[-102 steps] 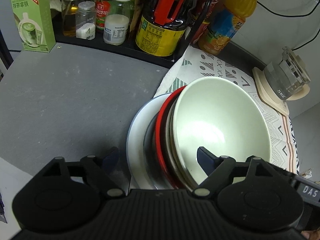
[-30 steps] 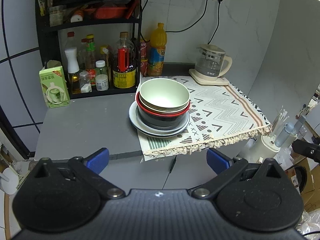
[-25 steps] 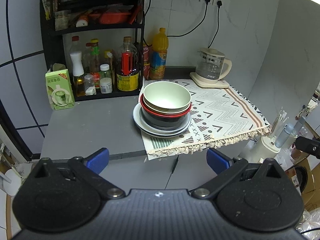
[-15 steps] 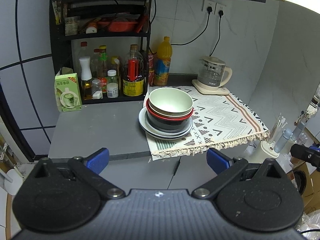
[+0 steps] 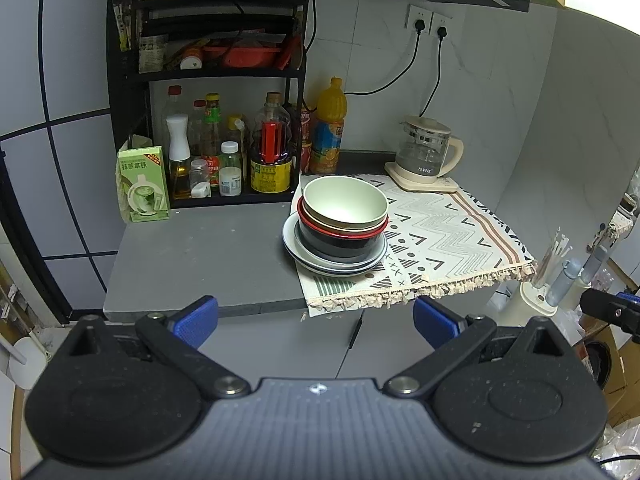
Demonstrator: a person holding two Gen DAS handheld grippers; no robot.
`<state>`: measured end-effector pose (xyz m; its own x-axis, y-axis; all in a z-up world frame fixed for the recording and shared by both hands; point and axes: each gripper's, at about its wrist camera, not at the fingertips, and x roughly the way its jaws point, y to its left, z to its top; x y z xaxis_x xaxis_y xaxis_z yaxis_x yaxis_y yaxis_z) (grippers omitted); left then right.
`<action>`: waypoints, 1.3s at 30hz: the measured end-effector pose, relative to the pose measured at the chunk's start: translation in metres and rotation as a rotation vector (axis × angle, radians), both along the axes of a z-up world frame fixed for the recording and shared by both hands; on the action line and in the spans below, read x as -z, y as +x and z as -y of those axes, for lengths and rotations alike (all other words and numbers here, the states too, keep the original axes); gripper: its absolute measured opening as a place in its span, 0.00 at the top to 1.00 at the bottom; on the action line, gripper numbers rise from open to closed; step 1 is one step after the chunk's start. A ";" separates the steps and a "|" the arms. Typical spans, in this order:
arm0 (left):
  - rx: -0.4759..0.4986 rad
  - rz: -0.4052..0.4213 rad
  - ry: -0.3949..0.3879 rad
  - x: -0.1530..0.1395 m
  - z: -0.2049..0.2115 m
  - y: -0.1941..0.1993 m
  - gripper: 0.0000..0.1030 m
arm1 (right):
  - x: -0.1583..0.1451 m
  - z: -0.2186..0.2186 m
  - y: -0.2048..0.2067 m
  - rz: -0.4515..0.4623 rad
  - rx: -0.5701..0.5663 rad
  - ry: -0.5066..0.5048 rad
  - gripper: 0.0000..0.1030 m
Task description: Organize plates and bowls
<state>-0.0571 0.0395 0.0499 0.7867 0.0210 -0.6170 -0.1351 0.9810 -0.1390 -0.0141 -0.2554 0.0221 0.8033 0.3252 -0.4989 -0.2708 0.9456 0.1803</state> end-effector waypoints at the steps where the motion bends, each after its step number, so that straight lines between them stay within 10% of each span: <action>1: 0.001 -0.001 0.001 0.001 0.000 0.000 0.00 | 0.000 0.000 0.000 0.000 0.000 0.000 0.00; 39: 0.010 -0.027 0.004 0.001 0.003 0.001 0.00 | 0.003 0.002 0.001 -0.026 -0.001 0.007 0.00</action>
<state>-0.0560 0.0368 0.0494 0.7701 0.0153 -0.6378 -0.1287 0.9829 -0.1318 -0.0132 -0.2577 0.0189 0.7897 0.3294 -0.5176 -0.2664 0.9441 0.1943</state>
